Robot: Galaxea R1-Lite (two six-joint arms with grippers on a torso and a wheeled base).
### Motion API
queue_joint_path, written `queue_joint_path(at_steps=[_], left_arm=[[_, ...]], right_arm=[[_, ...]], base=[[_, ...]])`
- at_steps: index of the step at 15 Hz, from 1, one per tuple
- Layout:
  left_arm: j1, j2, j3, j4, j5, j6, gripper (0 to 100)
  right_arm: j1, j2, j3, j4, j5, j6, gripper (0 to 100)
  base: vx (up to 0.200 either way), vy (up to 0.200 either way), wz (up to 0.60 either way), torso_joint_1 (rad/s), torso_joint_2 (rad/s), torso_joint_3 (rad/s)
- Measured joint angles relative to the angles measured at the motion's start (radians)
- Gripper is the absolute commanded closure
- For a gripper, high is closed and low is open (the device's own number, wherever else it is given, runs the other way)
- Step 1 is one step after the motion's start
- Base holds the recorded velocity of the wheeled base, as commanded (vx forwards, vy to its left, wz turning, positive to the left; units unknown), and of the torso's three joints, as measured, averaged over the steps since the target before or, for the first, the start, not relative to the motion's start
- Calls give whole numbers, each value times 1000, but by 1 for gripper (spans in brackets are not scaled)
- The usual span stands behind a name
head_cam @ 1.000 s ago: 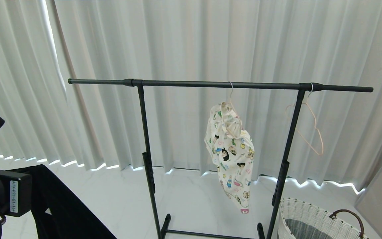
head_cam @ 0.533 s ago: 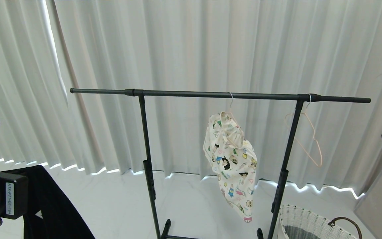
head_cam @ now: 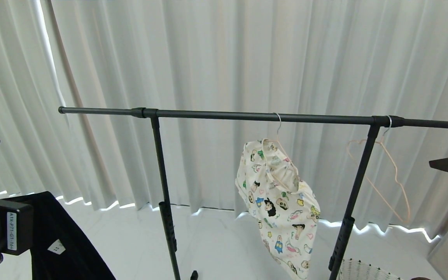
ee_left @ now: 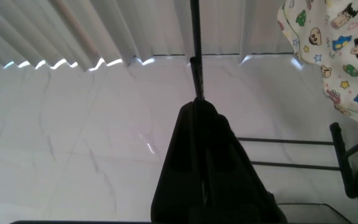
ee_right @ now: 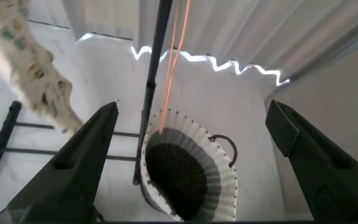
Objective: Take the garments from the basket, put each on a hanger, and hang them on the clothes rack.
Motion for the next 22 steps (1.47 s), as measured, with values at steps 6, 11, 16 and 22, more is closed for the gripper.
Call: queue_joint_path(at_steps=[6,11,16,22], left_arm=[[-1,1,5,-35,0,-1,100],[-1,3,3,-45,0,-1,100],[-1,6,6,-47,-1,-1,100],[-1,6,7,-47,0,-1,100]], right_arm=[[-37,210,152,-287,5,37,0],[-95,371,194,-407,21,84,0],[-104,479,194,-494,30,116,100],[-105,511,191,-501,30,117,100]], base=[[33,0,0,0,0,0],[0,0,0,0,0,0],[0,0,0,0,0,0],[0,0,0,0,0,0]])
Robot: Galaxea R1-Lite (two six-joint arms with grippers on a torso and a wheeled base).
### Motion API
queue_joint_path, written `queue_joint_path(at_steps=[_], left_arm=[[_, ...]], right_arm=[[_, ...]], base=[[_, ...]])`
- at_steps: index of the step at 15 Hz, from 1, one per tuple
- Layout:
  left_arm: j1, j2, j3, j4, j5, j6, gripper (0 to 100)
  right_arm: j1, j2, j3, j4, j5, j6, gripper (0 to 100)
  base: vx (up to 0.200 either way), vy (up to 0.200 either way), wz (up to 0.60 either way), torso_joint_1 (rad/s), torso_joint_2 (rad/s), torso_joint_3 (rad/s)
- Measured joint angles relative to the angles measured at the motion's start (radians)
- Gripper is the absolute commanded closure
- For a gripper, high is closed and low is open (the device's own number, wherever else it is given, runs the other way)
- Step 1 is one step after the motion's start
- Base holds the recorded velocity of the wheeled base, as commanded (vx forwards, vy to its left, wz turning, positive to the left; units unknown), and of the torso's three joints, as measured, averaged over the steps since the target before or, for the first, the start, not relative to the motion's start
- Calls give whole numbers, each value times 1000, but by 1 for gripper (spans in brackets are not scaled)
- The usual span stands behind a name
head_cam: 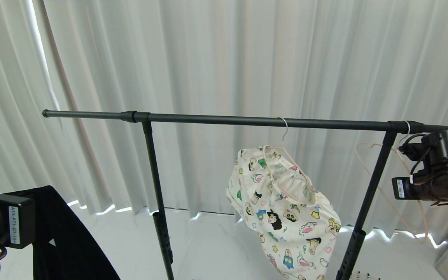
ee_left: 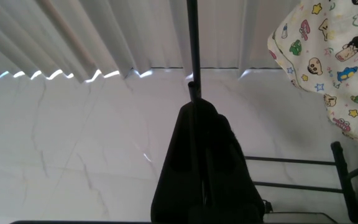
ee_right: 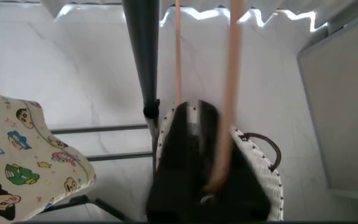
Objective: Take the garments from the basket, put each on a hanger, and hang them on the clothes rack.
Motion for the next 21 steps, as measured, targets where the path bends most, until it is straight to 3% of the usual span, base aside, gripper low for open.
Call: queue_joint_path(at_steps=[10,14,16,21], left_arm=[[2,-17,-3,-1,0,-1,100],[3,-25,-5,-10,4,0,100],[5,-25,-5,-20,10,23,100],[6,-24,3,-23,10,33,100]], right_arm=[[1,-123,14,-23,1,22,100],[3,-252,124,-20,-1,24,100],[3,-323,192,-10,-3,23,100],[33,-578,304,145,-1,7,100]], base=[[0,0,0,0,0,0],[0,0,0,0,0,0],[-200,0,0,0,5,2],[-200,0,0,-4,3,8]])
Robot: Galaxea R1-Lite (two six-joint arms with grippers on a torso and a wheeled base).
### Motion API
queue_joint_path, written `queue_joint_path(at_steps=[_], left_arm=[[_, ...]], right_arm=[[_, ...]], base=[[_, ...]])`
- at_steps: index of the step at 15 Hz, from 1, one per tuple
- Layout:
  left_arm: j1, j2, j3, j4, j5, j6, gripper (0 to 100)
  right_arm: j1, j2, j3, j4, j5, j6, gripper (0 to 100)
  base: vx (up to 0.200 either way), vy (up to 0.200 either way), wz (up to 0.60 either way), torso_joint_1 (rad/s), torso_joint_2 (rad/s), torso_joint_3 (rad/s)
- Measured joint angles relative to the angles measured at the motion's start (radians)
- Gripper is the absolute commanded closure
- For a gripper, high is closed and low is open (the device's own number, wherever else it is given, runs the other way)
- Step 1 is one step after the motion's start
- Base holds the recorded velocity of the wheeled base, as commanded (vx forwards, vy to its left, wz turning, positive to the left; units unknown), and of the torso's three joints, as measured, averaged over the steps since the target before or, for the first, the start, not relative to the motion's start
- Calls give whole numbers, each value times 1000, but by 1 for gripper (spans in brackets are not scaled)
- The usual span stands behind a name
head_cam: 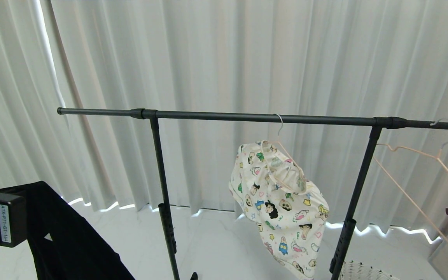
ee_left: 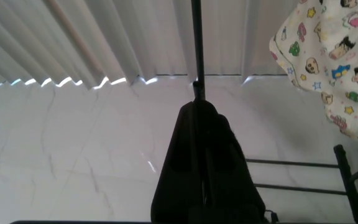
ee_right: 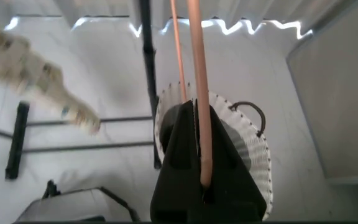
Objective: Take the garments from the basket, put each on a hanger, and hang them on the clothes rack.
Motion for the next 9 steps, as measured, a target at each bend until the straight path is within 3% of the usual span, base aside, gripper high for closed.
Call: queue_joint_path(at_steps=[4,8,9], left_arm=[[-3,0,17,-1,0,1,100],[-15,3,26,-1,0,19,100],[-28,3,35,0,0,38,100]], right_arm=[[144,-183,12,129,1,-75,100],[327,-281,9,171,2,-83,100],[369,-290,9,172,4,-82,100]], base=[[-200,0,0,1,2,2],[-200,0,0,-1,4,4],[0,0,0,0,0,0]])
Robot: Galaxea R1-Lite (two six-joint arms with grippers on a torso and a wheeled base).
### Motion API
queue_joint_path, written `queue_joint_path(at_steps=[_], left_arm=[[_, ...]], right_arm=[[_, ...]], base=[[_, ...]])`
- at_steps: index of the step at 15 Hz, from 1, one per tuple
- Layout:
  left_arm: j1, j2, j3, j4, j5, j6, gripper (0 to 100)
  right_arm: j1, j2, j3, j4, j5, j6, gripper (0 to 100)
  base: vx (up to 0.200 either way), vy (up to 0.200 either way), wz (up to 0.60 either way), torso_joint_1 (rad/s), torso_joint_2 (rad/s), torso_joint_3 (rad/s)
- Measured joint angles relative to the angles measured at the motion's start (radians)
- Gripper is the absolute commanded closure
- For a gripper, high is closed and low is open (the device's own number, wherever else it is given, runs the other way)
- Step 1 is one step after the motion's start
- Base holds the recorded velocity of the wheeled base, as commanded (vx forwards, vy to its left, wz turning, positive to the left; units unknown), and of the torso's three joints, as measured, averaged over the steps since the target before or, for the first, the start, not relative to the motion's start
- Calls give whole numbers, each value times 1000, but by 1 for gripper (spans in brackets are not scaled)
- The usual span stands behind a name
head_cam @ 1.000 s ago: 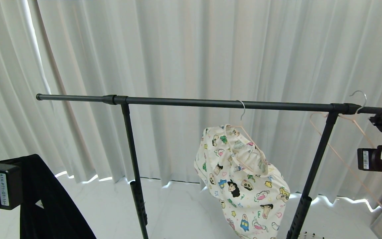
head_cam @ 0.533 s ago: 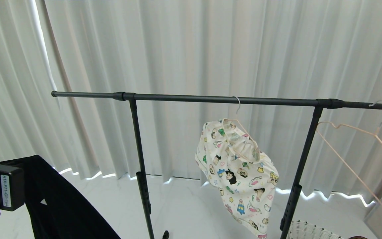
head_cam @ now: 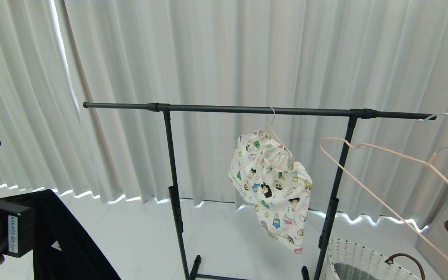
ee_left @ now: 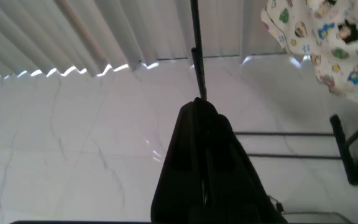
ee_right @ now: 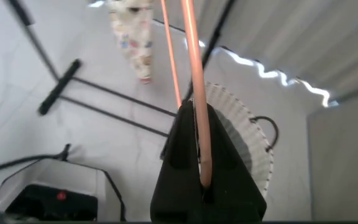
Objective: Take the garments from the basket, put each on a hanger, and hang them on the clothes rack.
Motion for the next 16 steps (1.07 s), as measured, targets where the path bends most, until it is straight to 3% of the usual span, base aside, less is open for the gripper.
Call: queue_joint_path(at_steps=[4,7,9,13,16], left_arm=[[-96,19,23,-1,0,25,100],[-121,99,5,-18,3,-2,100],[-123,170,-35,-27,16,-75,100],[-143,360,-193,-32,63,-306,100],[-167,460,-285,-31,68,-368,100]], right_arm=[[174,0,3,0,28,10,100],[307,26,4,-4,63,70,100],[382,42,3,-10,91,122,100],[566,80,-1,-61,124,216,100],[666,145,-5,-142,124,260,100]], base=[[0,0,0,0,0,0],[0,0,0,0,0,0],[0,0,0,0,0,0],[0,0,0,0,0,0],[0,0,0,0,0,0]])
